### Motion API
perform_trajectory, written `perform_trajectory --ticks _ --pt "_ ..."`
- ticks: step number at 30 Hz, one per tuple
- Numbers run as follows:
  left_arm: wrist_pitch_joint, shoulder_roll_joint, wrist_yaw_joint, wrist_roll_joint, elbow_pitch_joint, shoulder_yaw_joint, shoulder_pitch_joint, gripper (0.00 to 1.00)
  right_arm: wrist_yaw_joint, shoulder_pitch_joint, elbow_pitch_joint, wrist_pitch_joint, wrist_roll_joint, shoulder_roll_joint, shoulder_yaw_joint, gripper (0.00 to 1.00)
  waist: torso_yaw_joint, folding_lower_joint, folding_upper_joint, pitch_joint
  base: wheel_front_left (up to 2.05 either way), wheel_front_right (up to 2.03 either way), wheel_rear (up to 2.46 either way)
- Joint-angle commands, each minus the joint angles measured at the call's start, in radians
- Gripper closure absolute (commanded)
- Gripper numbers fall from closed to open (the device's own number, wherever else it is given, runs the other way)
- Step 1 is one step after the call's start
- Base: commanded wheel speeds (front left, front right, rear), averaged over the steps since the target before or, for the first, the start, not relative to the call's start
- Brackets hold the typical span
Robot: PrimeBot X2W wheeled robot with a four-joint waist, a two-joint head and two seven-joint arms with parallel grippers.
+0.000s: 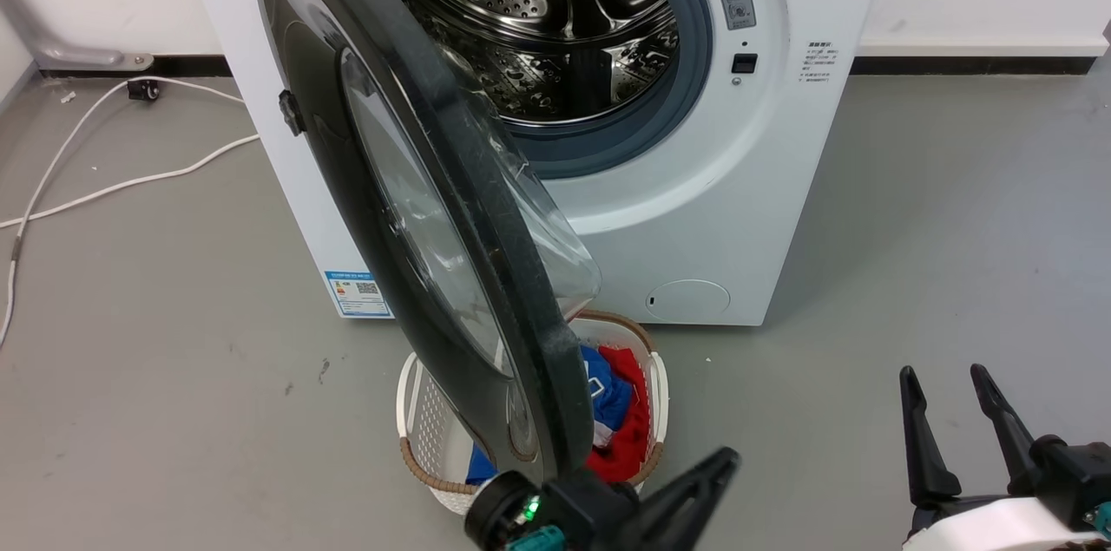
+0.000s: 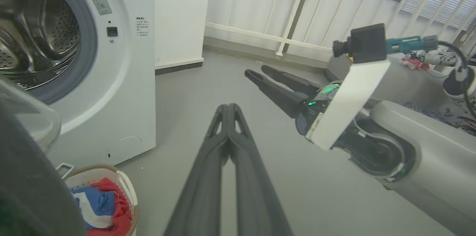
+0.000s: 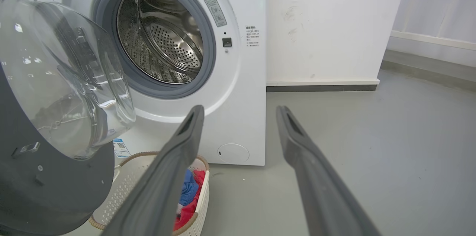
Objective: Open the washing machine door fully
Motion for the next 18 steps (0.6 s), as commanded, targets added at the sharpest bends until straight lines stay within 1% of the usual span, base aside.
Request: perform_trajectory --ticks 1,9,13,18 --pt "-0.009 0.003 0.008 0.005 0.015 0.009 -0.004 1.00 0.000 -0.017 0.003 0.003 0.002 0.004 0.002 0.00 -0.001 0.0000 0.0000 0.001 0.00 0.00 0.00" --pt "-0.082 -0.014 0.089 -0.003 0.167 0.110 -0.066 1.00 0.000 -0.017 0.007 0.005 0.007 0.004 0.008 0.00 -0.017 0.0000 0.0000 0.004 0.00 0.00 0.00" --pt "-0.106 -0.013 0.116 -0.008 0.210 0.149 -0.083 1.00 0.000 -0.015 0.007 0.005 0.010 0.004 0.009 0.00 -0.022 0.0000 0.0000 0.004 0.00 0.00 0.00" --pt "-0.116 -0.009 0.139 -0.016 0.236 0.173 -0.078 1.00 0.000 -0.015 0.008 0.010 0.026 0.004 0.012 0.00 -0.023 0.0000 0.0000 0.006 0.00 0.00 0.00"
